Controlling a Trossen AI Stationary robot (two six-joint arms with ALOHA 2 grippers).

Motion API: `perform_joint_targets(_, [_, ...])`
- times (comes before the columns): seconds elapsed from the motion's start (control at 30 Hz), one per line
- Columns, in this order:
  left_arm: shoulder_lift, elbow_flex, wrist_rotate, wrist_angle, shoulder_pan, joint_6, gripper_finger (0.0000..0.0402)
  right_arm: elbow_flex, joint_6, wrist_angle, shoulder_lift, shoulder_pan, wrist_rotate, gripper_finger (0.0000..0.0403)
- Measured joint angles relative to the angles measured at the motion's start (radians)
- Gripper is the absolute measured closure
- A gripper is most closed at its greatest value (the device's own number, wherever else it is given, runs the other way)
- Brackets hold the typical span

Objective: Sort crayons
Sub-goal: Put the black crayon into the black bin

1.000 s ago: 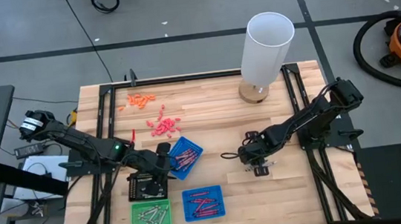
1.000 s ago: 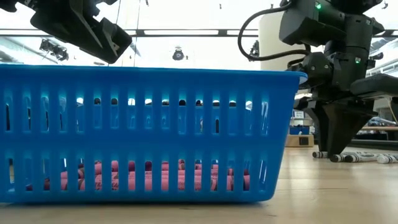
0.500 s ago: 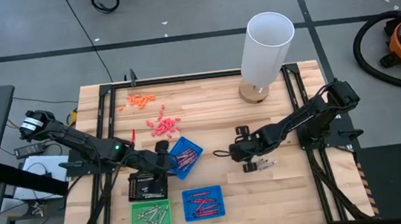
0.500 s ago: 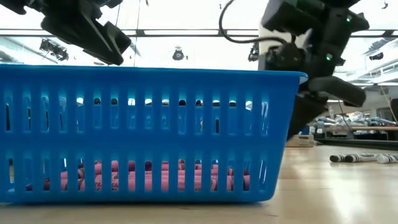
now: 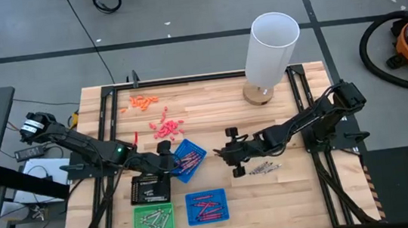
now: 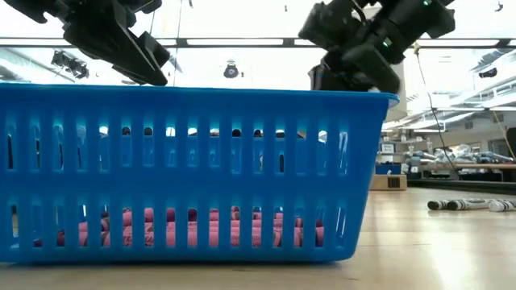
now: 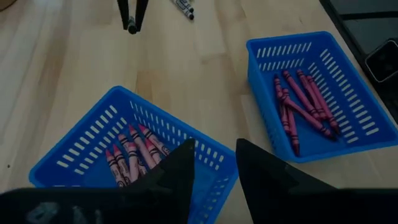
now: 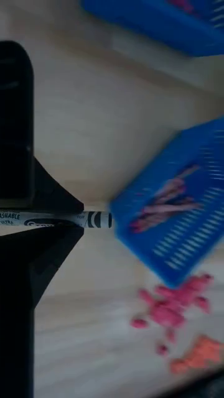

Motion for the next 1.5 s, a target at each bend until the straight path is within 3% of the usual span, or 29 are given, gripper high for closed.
perform_joint_targets(0.23, [0.000,0.000,-0.041,0.000,0.000,-0.014,0.0211,0.000,-0.098,0.159,-0.001,0.000,-0.005,0.0364])
perform_joint_targets(0.4, [0.000,0.000,-0.125,0.035,0.000,0.024,0.0179,0.000,-0.217,0.341,-0.001,-0.001,-0.002,0.0364])
perform_joint_targets(0.6, [0.000,0.000,-0.208,0.093,0.001,0.070,0.0187,0.002,-0.380,0.625,-0.002,-0.003,0.006,0.0364])
perform_joint_targets(0.8, [0.000,0.000,-0.268,0.167,0.006,0.130,0.0195,0.002,-0.403,0.766,-0.003,-0.028,-0.117,0.0364])
perform_joint_targets(1.1, [0.001,0.000,-0.269,0.328,0.013,0.265,0.0196,0.002,-0.392,0.867,-0.003,-0.034,-0.145,0.0364])
perform_joint_targets(1.23, [0.034,-0.001,-0.268,0.396,0.031,0.299,0.0196,0.002,-0.374,0.886,-0.004,-0.034,-0.197,0.0364])
perform_joint_targets(1.5, [0.124,-0.001,-0.267,0.613,0.070,0.342,0.0196,0.002,-0.360,0.886,-0.003,-0.034,-0.203,0.0364])
